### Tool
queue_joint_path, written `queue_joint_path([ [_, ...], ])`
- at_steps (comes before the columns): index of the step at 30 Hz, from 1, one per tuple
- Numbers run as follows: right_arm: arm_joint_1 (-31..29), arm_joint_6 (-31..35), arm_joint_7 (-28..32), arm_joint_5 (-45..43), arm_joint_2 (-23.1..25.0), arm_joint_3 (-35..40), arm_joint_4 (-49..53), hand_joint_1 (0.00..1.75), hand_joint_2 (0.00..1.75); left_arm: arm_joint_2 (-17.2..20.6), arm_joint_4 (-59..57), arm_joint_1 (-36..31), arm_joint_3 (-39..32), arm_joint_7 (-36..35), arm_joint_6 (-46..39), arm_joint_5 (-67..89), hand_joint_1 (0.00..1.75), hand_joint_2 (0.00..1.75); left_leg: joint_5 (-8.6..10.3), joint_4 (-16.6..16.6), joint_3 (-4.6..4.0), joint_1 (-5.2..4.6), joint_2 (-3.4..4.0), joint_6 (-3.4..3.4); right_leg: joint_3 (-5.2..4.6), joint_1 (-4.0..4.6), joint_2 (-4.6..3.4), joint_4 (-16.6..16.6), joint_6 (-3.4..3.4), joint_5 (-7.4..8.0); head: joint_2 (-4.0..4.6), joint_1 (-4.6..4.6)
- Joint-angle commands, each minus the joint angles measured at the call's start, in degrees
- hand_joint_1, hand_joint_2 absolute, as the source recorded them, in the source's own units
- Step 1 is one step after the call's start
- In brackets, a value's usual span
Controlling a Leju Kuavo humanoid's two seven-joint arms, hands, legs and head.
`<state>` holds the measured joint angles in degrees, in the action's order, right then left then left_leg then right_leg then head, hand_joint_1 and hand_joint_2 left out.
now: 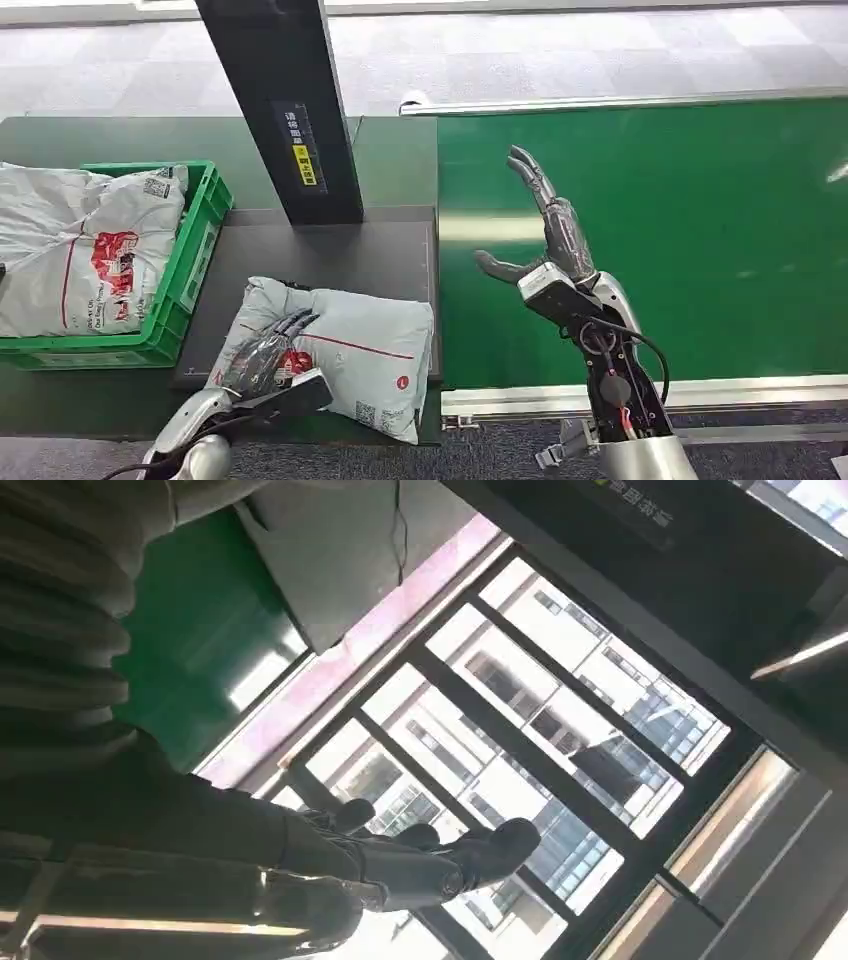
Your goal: Moved the parcel from conveyor to table for the left to box.
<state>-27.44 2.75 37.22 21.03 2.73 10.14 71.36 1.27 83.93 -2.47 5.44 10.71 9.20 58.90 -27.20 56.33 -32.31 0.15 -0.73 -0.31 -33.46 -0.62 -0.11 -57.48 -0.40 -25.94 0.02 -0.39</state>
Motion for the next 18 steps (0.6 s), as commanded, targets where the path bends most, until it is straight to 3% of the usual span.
queue_joint_path([
  [1, -1.3, 0.0, -0.3, 0.1, 0.3, -0.5, -2.1, 0.00, 1.75, 0.8, -7.2, -3.0, 2.5, -0.4, -0.5, 0.6, 1.75, 1.75, 0.14, 0.0, 0.02, -0.04, -0.14, -0.01, 0.08, -0.03, 0.20, 0.0, 0.03, 0.05, 0.00, 0.00],
  [4, -0.2, -0.2, -0.2, 0.0, 0.7, -1.0, -1.3, 0.00, 1.75, 1.4, -7.2, -4.5, 3.8, 1.0, -4.8, -0.1, 1.75, 1.75, 0.26, -0.1, 0.03, -0.01, -0.11, 0.02, 0.14, -0.01, 0.14, 0.0, 0.07, 0.16, 0.00, 0.02],
  [18, -3.9, -0.9, 0.5, -0.2, 0.8, 3.4, -9.3, 0.00, 1.75, -3.8, 0.7, -6.1, 1.9, 19.3, -33.3, -21.1, 1.75, 1.75, 0.31, 0.0, -0.17, 0.02, 0.18, 0.02, -0.17, 0.04, 0.03, 0.0, 0.09, 0.37, 0.00, 0.00],
])
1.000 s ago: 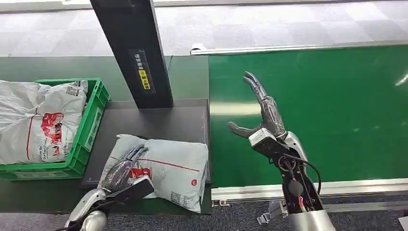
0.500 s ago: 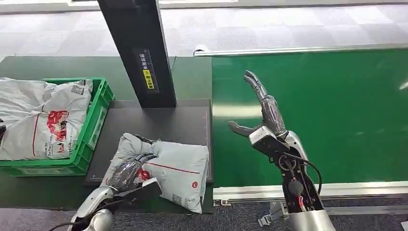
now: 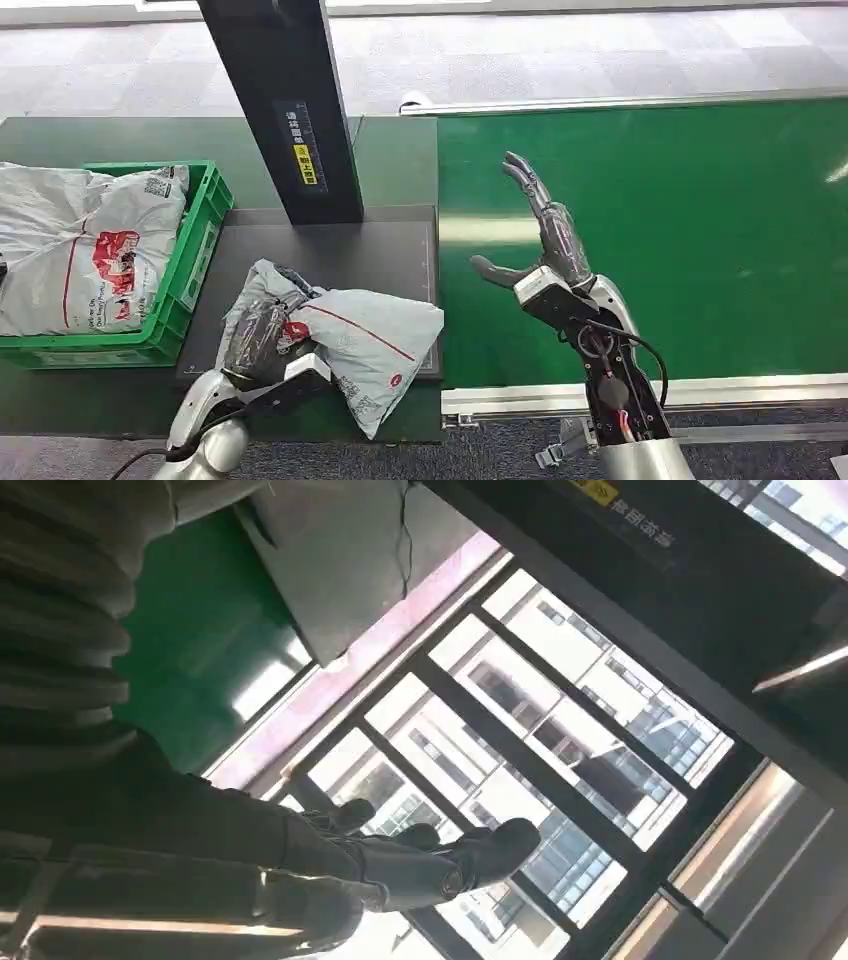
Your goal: Moved the parcel from conveyor to table for the left to box.
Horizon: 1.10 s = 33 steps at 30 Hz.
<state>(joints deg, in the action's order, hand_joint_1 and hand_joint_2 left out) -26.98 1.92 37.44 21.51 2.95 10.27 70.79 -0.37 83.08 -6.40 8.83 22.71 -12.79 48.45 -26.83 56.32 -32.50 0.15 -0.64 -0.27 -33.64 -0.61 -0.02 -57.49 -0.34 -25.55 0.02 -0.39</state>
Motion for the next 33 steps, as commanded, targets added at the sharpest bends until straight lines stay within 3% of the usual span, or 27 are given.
queue_joint_path([
  [1, -4.9, -0.1, 0.3, -0.7, 0.7, 4.0, -9.8, 0.00, 1.75, -2.1, 2.4, -2.0, -1.6, 8.6, -13.3, -12.2, 1.75, 1.75, -0.06, 0.0, -0.01, 0.01, 0.17, -0.04, -0.05, 0.02, -0.12, 0.0, 0.03, -0.01, 0.00, 0.00],
  [5, -6.4, -2.9, -1.6, -1.2, 1.0, 7.1, -13.7, 0.00, 1.75, -2.5, 6.3, -1.1, -2.1, 14.3, -19.4, -18.1, 1.75, 1.75, -0.07, 0.0, -0.17, 0.02, 0.19, -0.04, -0.22, 0.03, -0.18, 0.0, 0.04, 0.00, 0.00, -0.02],
  [6, -7.0, -12.9, -4.3, -7.8, 1.8, 6.7, -16.8, 0.00, 1.75, -2.5, 7.7, -0.8, -2.0, 15.9, -19.8, -20.0, 1.75, 1.75, -0.06, 0.0, -0.17, 0.02, 0.16, -0.03, -0.22, 0.03, -0.15, 0.0, 0.03, 0.00, 0.00, 0.00],
  [8, -9.0, -23.2, -6.6, -19.5, 3.1, 5.3, -25.7, 0.00, 1.75, -2.1, 10.4, -0.7, -0.6, 17.3, -20.9, -22.8, 1.75, 1.75, -0.06, 0.0, -0.15, 0.04, 0.18, -0.03, -0.17, 0.05, -0.16, 0.0, 0.04, 0.00, 0.00, 0.00],
  [11, -11.5, -32.2, -15.9, -35.6, 6.2, 1.1, -36.6, 0.00, 1.75, -1.4, 11.8, -0.5, 0.9, 17.3, -23.4, -22.4, 1.75, 1.75, -0.06, 0.0, -0.08, 0.05, 0.26, -0.04, -0.12, 0.07, -0.22, 0.1, 0.04, 0.02, 0.00, 0.00],
  [13, -11.8, -31.2, -15.8, -36.0, 6.3, 2.5, -38.3, 0.00, 1.75, -1.8, 11.5, -0.8, 1.5, 17.3, -23.7, -21.3, 1.75, 1.75, -0.05, 0.0, -0.13, 0.03, 0.14, -0.03, -0.14, 0.04, -0.12, 0.0, 0.03, -0.01, 0.00, 0.02],
  [16, -12.5, -38.2, -17.7, -40.3, 5.7, 4.5, -40.2, 0.00, 1.75, -2.3, 9.1, -3.4, 3.0, 17.3, -24.3, -18.4, 1.75, 1.75, -0.03, 0.0, -0.16, 0.03, 0.05, -0.02, -0.15, 0.04, -0.02, 0.0, 0.03, -0.03, 0.00, 0.00],
  [19, -12.4, -35.7, -16.8, -38.4, 4.9, 8.6, -39.2, 0.00, 1.75, -2.3, 5.3, -7.1, 3.2, 13.5, -26.1, -10.6, 1.75, 1.75, -0.01, 0.0, -0.23, 0.03, -0.01, -0.03, -0.22, 0.04, 0.03, 0.0, 0.03, -0.02, 0.00, 0.00],
  [20, -12.0, -30.9, -16.5, -36.3, 4.8, 10.3, -38.0, 0.00, 1.75, -3.1, 2.5, -9.9, 1.4, 8.6, -27.2, -1.9, 1.75, 1.75, -0.02, 0.0, -0.19, 0.03, -0.01, -0.04, -0.18, 0.04, 0.04, 0.0, 0.04, -0.03, 0.00, 0.00],
  [22, -11.7, -30.6, -16.5, -36.4, 4.8, 11.1, -37.0, 0.00, 1.75, -2.6, 0.6, -12.0, 1.0, 7.4, -27.2, -1.2, 1.75, 1.75, 0.02, 0.0, -0.24, 0.03, -0.09, -0.05, -0.21, 0.04, 0.12, 0.0, 0.05, -0.03, 0.00, 0.00],
  [25, -10.7, -28.2, -14.5, -34.1, 3.9, 13.3, -34.6, 0.00, 1.75, -2.3, -7.7, -19.2, -3.1, -3.4, -27.2, 12.1, 1.75, 1.75, 0.05, 0.0, -0.24, 0.03, -0.09, -0.06, -0.21, 0.04, 0.11, 0.0, 0.06, 0.01, 0.00, 0.00],
  [26, -10.3, -27.8, -14.4, -34.1, 3.7, 13.4, -33.7, 0.00, 1.75, -1.6, -13.3, -23.5, -5.1, -10.1, -26.3, 18.3, 1.75, 1.75, 0.04, 0.0, -0.26, 0.03, -0.07, -0.06, -0.24, 0.04, 0.08, 0.0, 0.06, 0.01, 0.00, -0.02],
  [28, -10.0, -27.4, -14.4, -34.0, 3.4, 13.5, -33.0, 0.00, 1.75, -0.6, -17.8, -26.7, -6.2, -11.6, -26.7, 18.9, 1.75, 1.75, 0.09, 0.0, -0.28, 0.05, -0.20, -0.08, -0.25, 0.07, 0.20, 0.0, 0.08, 0.02, 0.00, 0.00],
  [30, -10.1, -25.1, -13.9, -32.9, 3.2, 13.8, -32.2, 0.00, 1.75, 1.7, -26.6, -32.5, -9.5, -18.5, -27.2, 25.3, 1.75, 1.75, 0.08, 0.0, -0.24, 0.04, -0.10, -0.09, -0.26, 0.05, 0.08, 0.0, 0.07, 0.02, 0.00, 0.00],
  [33, -10.2, -21.9, -13.7, -31.3, 2.8, 14.2, -31.4, 0.00, 1.75, 3.2, -31.1, -36.5, -14.7, -18.7, -27.2, 28.7, 1.75, 1.75, 0.08, 0.0, -0.23, 0.06, 0.03, -0.11, -0.30, 0.07, -0.07, -0.1, 0.11, 0.07, 0.00, 0.00],
])
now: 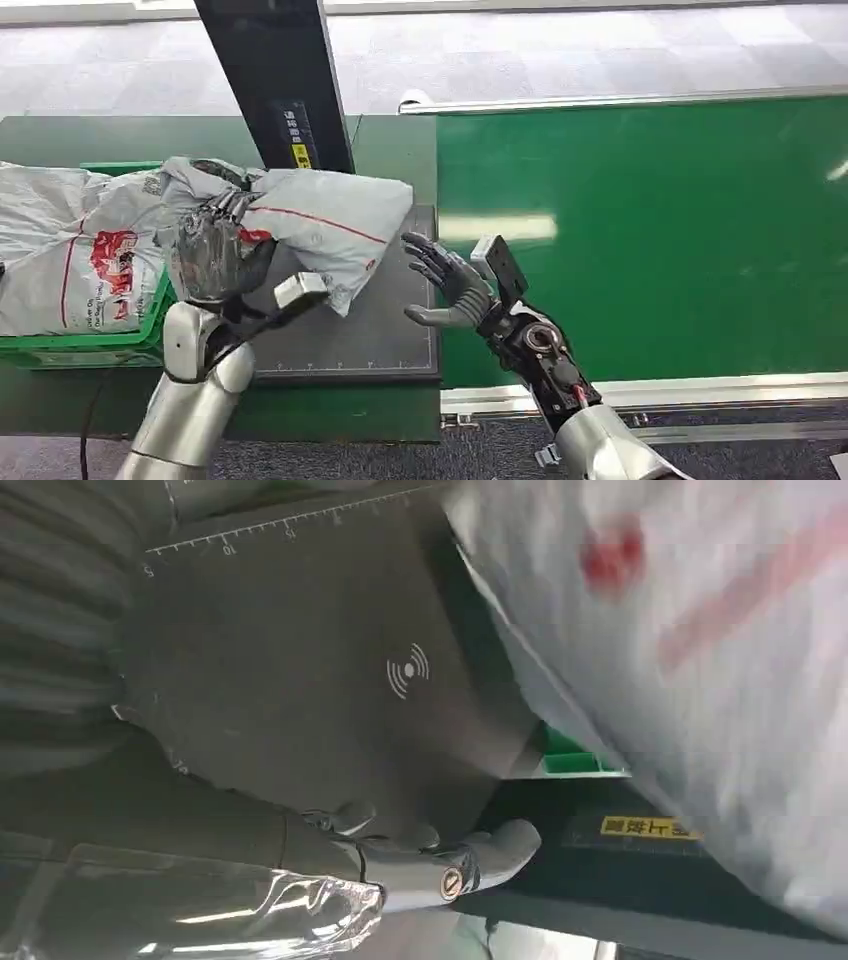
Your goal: Moved the parcel from conveyor to table for the left to box.
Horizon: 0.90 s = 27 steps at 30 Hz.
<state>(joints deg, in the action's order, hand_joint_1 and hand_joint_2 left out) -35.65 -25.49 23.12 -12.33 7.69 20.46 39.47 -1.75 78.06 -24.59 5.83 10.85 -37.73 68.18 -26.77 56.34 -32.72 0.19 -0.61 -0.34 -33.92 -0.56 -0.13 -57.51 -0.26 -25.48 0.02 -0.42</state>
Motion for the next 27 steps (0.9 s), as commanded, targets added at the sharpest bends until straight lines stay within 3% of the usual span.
queue_joint_path([
  [1, -1.5, 6.0, 0.6, 2.7, -2.1, 4.0, 0.1, 0.00, 1.75, 4.7, -27.2, -19.0, -12.3, -6.2, -2.3, 8.0, 1.75, 1.75, 0.02, 0.0, -0.02, 0.04, 0.00, -0.08, -0.02, 0.05, 0.05, 0.0, 0.06, -0.01, 0.00, 0.02],
  [7, -0.3, 7.2, 0.7, 3.8, -3.0, 4.0, 2.7, 0.00, 1.75, 4.0, -22.2, -19.3, -19.2, -5.6, -2.3, 12.3, 1.75, 1.75, -0.04, 0.0, -0.02, 0.05, 0.12, -0.05, -0.03, 0.06, -0.09, 0.0, 0.02, -0.05, 0.00, 0.00],
  [11, -0.1, 8.0, 1.1, 4.5, -3.0, 4.4, 2.3, 0.00, 1.75, -0.2, -9.8, -17.9, -34.3, 9.6, -2.3, 8.6, 1.75, 1.75, -0.05, 0.1, -0.11, 0.06, 0.33, -0.06, -0.14, 0.06, -0.25, 0.0, 0.02, 0.00, 0.00, 0.02],
  [14, -0.1, 8.0, 1.1, 4.5, -3.0, 4.4, 2.3, 0.00, 1.75, -0.2, -9.8, -17.9, -34.3, 9.6, -2.3, 8.6, 1.75, 1.75, -0.05, 0.1, -0.11, 0.06, 0.33, -0.06, -0.14, 0.06, -0.25, 0.0, 0.02, 0.00, 0.00, 0.02],
  [16, 0.1, 8.5, 1.3, 4.7, -3.1, 4.4, 2.3, 0.00, 1.75, -2.7, -8.5, -19.5, -41.6, 17.2, -2.3, 6.1, 1.75, 1.75, -0.07, 0.1, -0.09, 0.06, 0.36, -0.06, -0.12, 0.06, -0.27, 0.0, 0.02, -0.01, 0.00, 0.02],
  [17, 1.7, 9.6, 1.7, 4.9, -4.0, 4.1, 3.9, 0.00, 1.75, -4.4, -13.2, -24.5, -53.5, 27.7, -2.3, 0.7, 1.75, 1.75, -0.04, 0.1, -0.14, 0.08, 0.27, -0.08, -0.15, 0.09, -0.18, 0.0, 0.04, -0.03, 0.00, 0.04],
  [18, 3.3, 10.0, 1.5, 5.2, -4.7, 3.5, 5.8, 0.00, 1.75, -3.1, -17.7, -27.3, -58.1, 28.5, -2.3, 0.4, 1.75, 1.75, -0.03, 0.0, -0.10, 0.05, 0.27, -0.09, -0.15, 0.06, -0.20, 0.0, 0.05, -0.04, 0.00, 0.02],
  [22, 5.0, 10.2, 1.2, 5.6, -5.1, 2.6, 8.0, 0.00, 1.75, -0.6, -20.3, -26.8, -56.6, 21.5, -2.3, 5.7, 1.75, 1.75, -0.01, 0.0, -0.07, 0.04, 0.23, -0.07, -0.13, 0.05, -0.20, 0.0, 0.03, -0.03, 0.00, 0.02],
  [27, 5.8, 9.5, 0.3, 6.6, -5.3, 1.9, 9.6, 0.00, 1.75, 2.5, -26.6, -24.5, -43.6, 6.2, -2.3, 14.4, 1.75, 1.75, -0.01, 0.0, -0.04, 0.06, 0.04, -0.06, -0.02, 0.08, 0.00, 0.1, 0.02, -0.08, 0.00, 0.04],
])
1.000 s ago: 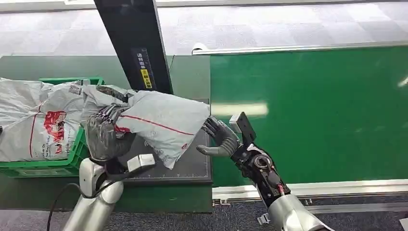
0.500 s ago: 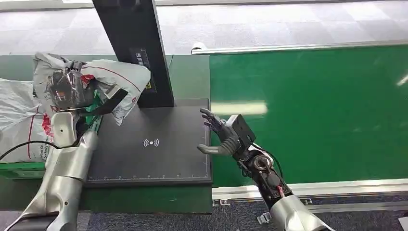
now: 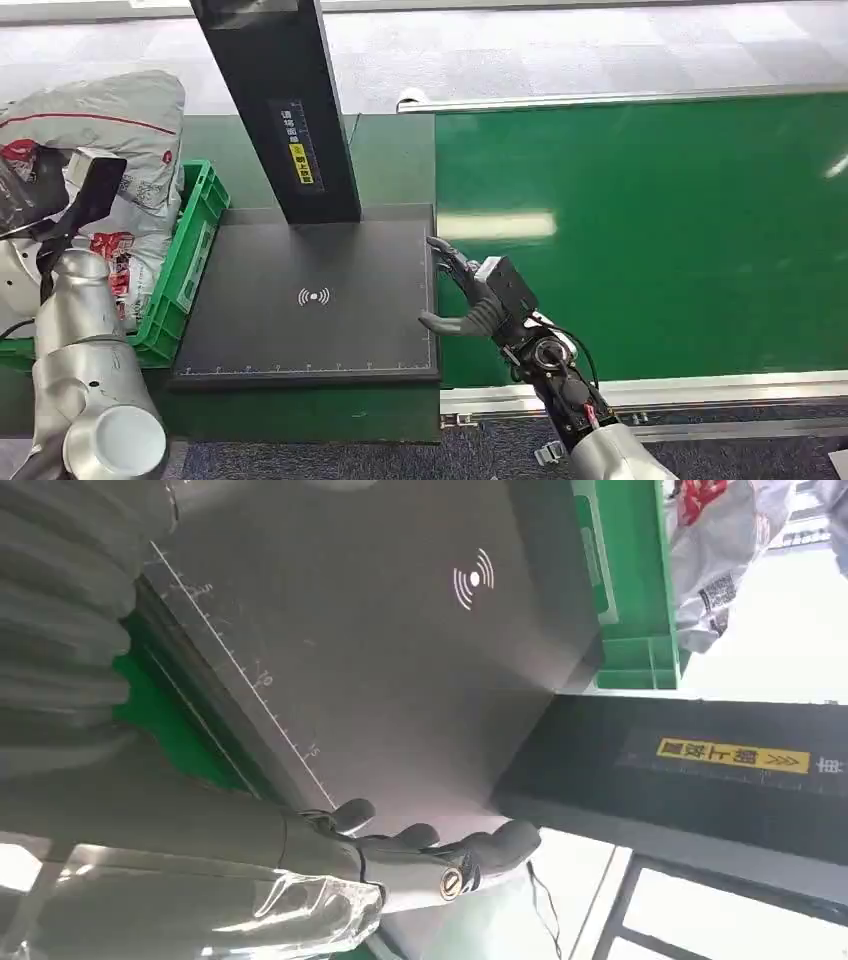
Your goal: Moved the parcel from conveyor to table for the left to box.
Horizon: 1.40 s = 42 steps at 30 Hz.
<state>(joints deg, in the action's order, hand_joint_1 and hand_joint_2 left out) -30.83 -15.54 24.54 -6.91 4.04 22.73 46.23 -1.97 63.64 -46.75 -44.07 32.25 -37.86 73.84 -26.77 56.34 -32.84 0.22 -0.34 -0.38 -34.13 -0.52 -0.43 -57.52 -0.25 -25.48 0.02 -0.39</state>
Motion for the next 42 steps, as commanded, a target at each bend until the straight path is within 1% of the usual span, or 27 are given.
queue_joint_path([
  [1, 1.0, -0.6, -1.1, 1.2, -1.7, -0.4, 2.9, 0.00, 1.75, 3.2, -13.9, -2.4, 8.0, -18.2, -2.1, 10.9, 1.75, 1.75, -0.01, 0.0, 0.04, 0.01, -0.20, 0.00, 0.15, 0.01, 0.25, 0.0, 0.00, -0.07, 0.00, 0.00],
  [2, 1.1, -0.6, -1.3, 1.4, -1.7, -0.7, 3.1, 0.00, 1.75, 4.5, -20.4, -3.4, 11.6, -25.5, 0.1, 16.1, 1.75, 1.75, 0.01, 0.0, -0.01, 0.01, -0.18, -0.01, 0.10, 0.02, 0.22, 0.0, 0.00, -0.04, 0.00, 0.02],
  [3, 1.3, -0.8, -1.5, 1.7, -1.7, -1.2, 3.4, 0.00, 1.75, 7.7, -26.2, -4.4, 21.3, -35.3, 2.4, 16.2, 1.75, 1.75, 0.02, 0.0, 0.01, 0.01, -0.28, -0.01, 0.16, 0.02, 0.35, 0.0, 0.00, -0.07, 0.00, 0.02],
  [4, 1.3, -0.8, -1.5, 1.7, -1.7, -1.2, 3.4, 0.00, 1.75, 7.7, -26.2, -4.4, 21.3, -35.3, 2.4, 16.2, 1.75, 1.75, 0.01, 0.0, 0.05, -0.01, -0.25, -0.01, 0.19, 0.00, 0.33, 0.0, 0.00, -0.07, 0.00, 0.02],
  [5, 1.5, -1.0, -1.5, 1.8, -1.8, -1.3, 3.4, 0.00, 1.75, 8.2, -28.3, -5.0, 25.2, -38.8, 3.5, 16.2, 1.75, 1.75, 0.05, 0.0, -0.05, 0.00, -0.38, -0.03, 0.13, -0.01, 0.44, 0.0, 0.02, -0.08, 0.00, 0.00],
  [6, 1.6, -1.1, -1.5, 2.2, -1.6, -1.8, 3.4, 0.00, 1.75, 8.4, -31.4, -6.3, 27.2, -41.5, 7.3, 16.2, 1.75, 1.75, 0.06, 0.0, -0.03, 0.01, -0.44, -0.05, 0.17, 0.02, 0.51, 0.0, 0.04, -0.09, 0.00, 0.04],
  [7, 1.6, -1.1, -1.5, 2.2, -1.6, -1.8, 3.4, 0.00, 1.75, 8.4, -31.4, -6.3, 27.2, -41.5, 7.3, 16.2, 1.75, 1.75, 0.08, -0.1, 0.09, 0.02, -0.50, -0.07, 0.31, 0.04, 0.62, 0.1, 0.06, -0.09, 0.00, 0.00],
  [8, 1.6, -1.2, -1.5, 2.4, -1.5, -1.9, 3.3, 0.00, 1.75, 8.8, -32.3, -6.3, 29.1, -43.3, 8.3, 16.2, 1.75, 1.75, 0.09, -0.1, 0.06, 0.02, -0.57, -0.08, 0.31, 0.03, 0.68, 0.1, 0.07, -0.10, 0.00, 0.04],
  [9, 1.5, -1.4, -1.5, 2.8, -1.2, -2.3, 3.1, 0.00, 1.75, 9.7, -33.7, -6.6, 32.8, -46.4, 11.3, 16.2, 1.75, 1.75, 0.05, 0.0, 0.03, 0.03, -0.39, -0.07, 0.22, 0.03, 0.49, 0.0, 0.07, -0.08, 0.00, -0.02],
  [10, 1.5, -1.5, -1.5, 3.2, -1.0, -2.5, 2.9, 0.00, 1.75, 9.9, -35.0, -7.0, 34.0, -47.5, 15.1, 16.2, 1.75, 1.75, 0.02, 0.0, 0.00, 0.02, -0.32, -0.06, 0.14, 0.02, 0.39, 0.0, 0.05, -0.08, 0.00, 0.00],
  [12, 1.4, -2.1, -1.6, 4.2, -0.5, -2.8, 2.7, 0.00, 1.75, 10.9, -35.8, -6.8, 38.5, -52.1, 18.8, 16.2, 1.75, 1.75, 0.00, 0.0, -0.02, -0.01, -0.16, -0.03, 0.08, -0.01, 0.19, 0.0, 0.02, -0.04, 0.00, 0.02],
  [14, 1.3, -2.1, -1.7, 4.5, -0.3, -2.8, 2.7, 0.00, 1.75, 11.2, -36.1, -6.7, 38.9, -52.7, 19.2, 16.2, 1.75, 1.75, -0.06, 0.0, 0.10, 0.00, -0.06, -0.05, 0.16, 0.01, 0.12, 0.0, 0.04, -0.06, 0.00, 0.02],
  [15, 1.4, -2.1, -1.8, 4.8, -0.2, -2.7, 2.8, 0.00, 1.75, 11.5, -35.7, -6.5, 39.4, -53.5, 18.4, 16.2, 1.75, 1.75, -0.04, 0.0, 0.05, -0.01, -0.01, -0.03, 0.10, -0.01, 0.06, 0.0, 0.02, -0.03, 0.00, 0.02],
  [16, 1.6, -2.2, -1.9, 4.9, -0.2, -2.8, 3.1, 0.00, 1.75, 11.6, -35.3, -6.4, 38.3, -52.9, 16.4, 15.9, 1.75, 1.75, -0.06, 0.0, 0.10, 0.00, 0.06, -0.05, 0.13, 0.00, -0.01, 0.0, 0.03, -0.04, 0.00, 0.00],
  [20, 1.7, -2.2, -1.9, 5.0, -0.3, -2.9, 3.3, 0.00, 1.75, 11.8, -35.2, -6.4, 38.1, -52.6, 16.6, 16.0, 1.75, 1.75, -0.02, 0.0, 0.03, -0.01, 0.01, -0.03, 0.08, 0.00, 0.00, 0.0, 0.02, -0.01, 0.00, 0.00],
  [21, 1.9, -2.2, -2.0, 5.1, -0.4, -3.0, 3.8, 0.00, 1.75, 11.8, -32.6, -5.3, 36.5, -51.4, 10.2, 14.6, 1.75, 1.75, -0.02, 0.0, 0.07, -0.01, 0.04, -0.04, 0.10, -0.01, -0.01, 0.0, 0.03, -0.01, 0.00, 0.02],
  [22, 2.2, -2.3, -2.2, 5.0, -0.6, -2.9, 4.4, 0.00, 1.75, 12.5, -31.2, -4.7, 35.3, -49.3, 4.2, 13.1, 1.75, 1.75, -0.02, 0.0, 0.03, -0.01, 0.10, -0.03, 0.05, -0.01, -0.09, 0.0, 0.02, 0.01, 0.00, 0.00],
  [23, 2.4, -2.3, -2.5, 4.9, -0.7, -2.9, 5.1, 0.00, 1.75, 13.5, -31.8, -5.0, 34.7, -48.1, 2.6, 12.7, 1.75, 1.75, -0.02, 0.0, 0.08, -0.01, 0.08, -0.03, 0.11, 0.00, -0.05, 0.1, 0.03, 0.01, 0.00, 0.00],
  [26, 3.0, -1.9, -3.0, 4.6, -1.1, -2.8, 6.1, 0.00, 1.75, 14.7, -30.8, -5.4, 31.9, -45.0, 0.1, 10.2, 1.75, 1.75, -0.07, 0.0, 0.01, 0.01, 0.17, -0.03, 0.03, 0.01, -0.15, 0.0, 0.03, 0.00, 0.00, 0.02],
  [31, 3.3, -1.9, -3.0, 4.5, -1.2, -2.8, 6.3, 0.00, 1.75, 14.8, -31.1, -5.7, 31.6, -44.3, 0.3, 10.0, 1.75, 1.75, -0.05, 0.0, 0.01, 0.02, 0.01, -0.04, 0.03, 0.02, 0.00, 0.0, 0.04, -0.03, 0.00, 0.02],
  [42, 3.2, -1.9, -3.0, 4.5, -1.2, -2.8, 6.3, 0.00, 1.75, 14.7, -31.1, -5.6, 31.6, -44.4, 0.1, 10.0, 1.75, 1.75, -0.02, 0.0, -0.04, 0.01, 0.00, -0.03, 0.00, 0.01, -0.01, 0.0, 0.03, -0.01, 0.00, 0.02],
])
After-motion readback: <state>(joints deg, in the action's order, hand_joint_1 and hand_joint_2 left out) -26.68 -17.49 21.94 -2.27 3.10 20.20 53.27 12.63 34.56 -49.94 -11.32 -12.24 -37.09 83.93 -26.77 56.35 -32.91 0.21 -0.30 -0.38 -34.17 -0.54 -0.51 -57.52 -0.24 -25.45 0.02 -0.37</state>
